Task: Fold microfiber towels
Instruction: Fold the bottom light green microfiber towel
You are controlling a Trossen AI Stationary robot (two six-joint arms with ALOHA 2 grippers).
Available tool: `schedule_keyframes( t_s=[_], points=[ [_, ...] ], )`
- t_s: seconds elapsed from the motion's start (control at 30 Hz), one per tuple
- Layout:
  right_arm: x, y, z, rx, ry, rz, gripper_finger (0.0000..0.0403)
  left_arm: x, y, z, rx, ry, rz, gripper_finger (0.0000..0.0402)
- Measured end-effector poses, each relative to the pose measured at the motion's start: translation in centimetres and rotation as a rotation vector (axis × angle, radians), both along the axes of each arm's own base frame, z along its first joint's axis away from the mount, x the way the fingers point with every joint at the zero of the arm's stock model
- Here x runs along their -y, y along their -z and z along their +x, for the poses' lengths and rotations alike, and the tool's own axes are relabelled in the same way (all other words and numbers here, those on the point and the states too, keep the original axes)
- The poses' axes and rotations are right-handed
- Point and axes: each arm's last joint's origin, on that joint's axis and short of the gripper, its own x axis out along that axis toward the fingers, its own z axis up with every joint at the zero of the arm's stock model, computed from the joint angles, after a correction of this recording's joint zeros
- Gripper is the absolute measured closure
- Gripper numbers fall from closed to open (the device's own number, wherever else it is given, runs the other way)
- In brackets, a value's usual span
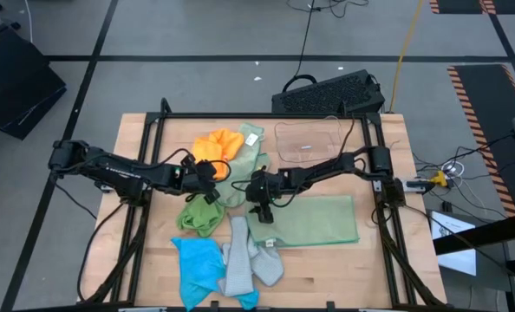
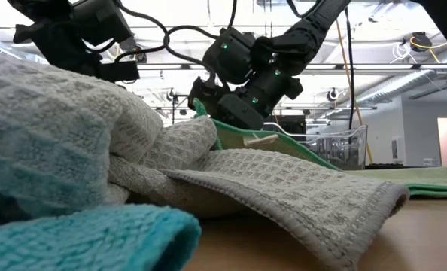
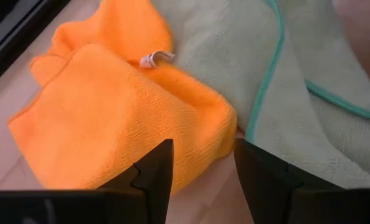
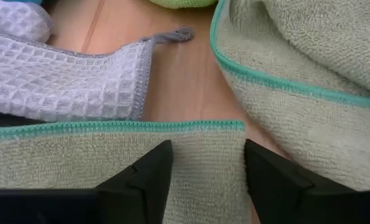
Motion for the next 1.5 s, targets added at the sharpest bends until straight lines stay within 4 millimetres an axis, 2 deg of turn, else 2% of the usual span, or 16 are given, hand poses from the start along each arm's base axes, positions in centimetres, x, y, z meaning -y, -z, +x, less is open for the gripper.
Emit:
schedule_keyframes(
  t_s=[0.23,0.33,0.4,0.5,0.7,0.83,1.03,1.2,1.37,1.5],
  points=[
    [0.6,0.1,-0.1,-0.010,-0.015,0.004,0.0326,0.0,0.0,0.1,0.010,0.000,-0.002,0.0229],
    [0.7,0.0,-0.2,-0.006,-0.032,-0.010,0.0377,0.0,-0.3,0.4,0.049,0.007,0.001,0.0229],
    [0.7,-0.4,-0.4,-0.007,-0.043,-0.017,0.0396,0.0,-0.5,0.8,0.089,0.022,0.009,0.0229],
    [0.6,-2.0,-0.9,-0.010,-0.040,-0.056,0.0396,0.1,-1.1,1.5,0.166,0.052,0.026,0.0229],
    [0.3,-6.9,-3.1,-0.031,0.010,-0.225,0.0400,0.2,-2.6,2.9,0.356,0.114,0.050,0.0229],
    [-0.1,-10.2,-4.8,-0.025,0.071,-0.330,0.0401,0.7,-3.6,3.7,0.478,0.231,0.012,0.0229],
    [-0.1,-13.5,-8.0,0.006,0.190,-0.473,0.0402,2.0,-3.6,4.9,0.551,0.356,0.004,0.0228],
    [0.0,-13.9,-10.4,0.034,0.247,-0.478,0.0402,2.0,-1.9,6.4,0.564,0.376,0.020,0.0206],
    [0.0,-13.6,-11.8,0.086,0.272,-0.469,0.0402,0.4,-0.5,8.2,0.630,0.346,0.037,0.0140],
    [0.0,-13.1,-12.2,0.087,0.272,-0.468,0.0402,-1.1,1.4,8.9,0.597,0.353,-0.011,0.0091]
  ],
)
